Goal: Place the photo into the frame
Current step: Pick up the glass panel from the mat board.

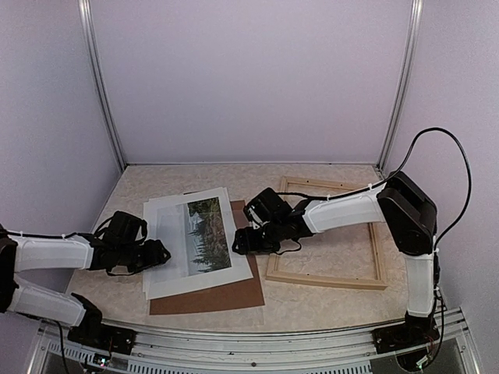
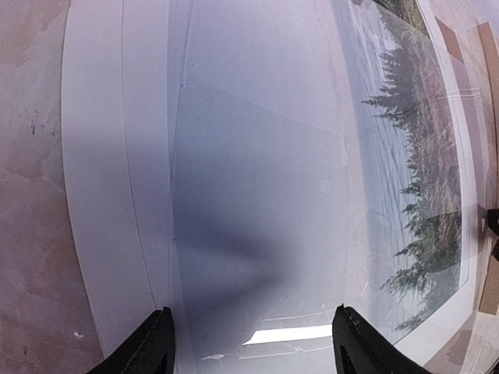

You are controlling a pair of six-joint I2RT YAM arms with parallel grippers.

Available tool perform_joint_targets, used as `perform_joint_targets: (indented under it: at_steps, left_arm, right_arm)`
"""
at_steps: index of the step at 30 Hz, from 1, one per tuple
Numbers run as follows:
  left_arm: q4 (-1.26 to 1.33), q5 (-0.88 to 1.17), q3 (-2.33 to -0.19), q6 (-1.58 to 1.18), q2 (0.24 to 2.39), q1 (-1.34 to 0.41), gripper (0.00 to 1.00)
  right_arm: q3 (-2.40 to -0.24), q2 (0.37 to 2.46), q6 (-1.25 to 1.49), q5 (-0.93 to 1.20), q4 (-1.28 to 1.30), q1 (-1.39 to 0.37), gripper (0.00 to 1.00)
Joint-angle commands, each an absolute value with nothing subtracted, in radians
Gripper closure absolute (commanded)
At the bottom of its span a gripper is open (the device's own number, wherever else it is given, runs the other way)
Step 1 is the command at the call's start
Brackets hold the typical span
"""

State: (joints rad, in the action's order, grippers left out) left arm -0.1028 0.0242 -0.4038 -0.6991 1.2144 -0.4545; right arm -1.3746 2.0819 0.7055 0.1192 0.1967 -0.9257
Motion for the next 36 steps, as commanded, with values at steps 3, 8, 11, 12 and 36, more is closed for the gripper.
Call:
perform_joint_targets:
  at_steps: [3, 8, 11, 12, 36]
  left_arm:
    - [0.014, 0.24, -0.375, -0.715, 1.158, -0.44, 0.33]
    - [0.04, 0.303, -0.383, -0.707, 1.11, -0.426, 0.34]
    - [0.048, 0.335, -0.385, -0.704, 1.079, -0.407, 0.32]
    - [0.047, 0.344, -0.387, -0.702, 1.069, -0.398, 0.32]
    - [-0.029, 0.441, -0.434, -0.673, 1.025, -0.354, 0.81]
  right_arm:
    - [-1.322, 2.114, 0.734, 0.159, 0.206, -0.931, 0.22]
    - [-1.319, 2.114, 0.728, 0.161, 0.202, -0.931, 0.21]
    - [-1.322, 2.115, 0.725, 0.158, 0.205, -0.932, 0.21]
    - [-1.322, 2.114, 0.723, 0.153, 0.208, -0.93, 0.22]
    - [-1.344, 2.103, 0.674, 0.153, 0.23, -0.927, 0.2]
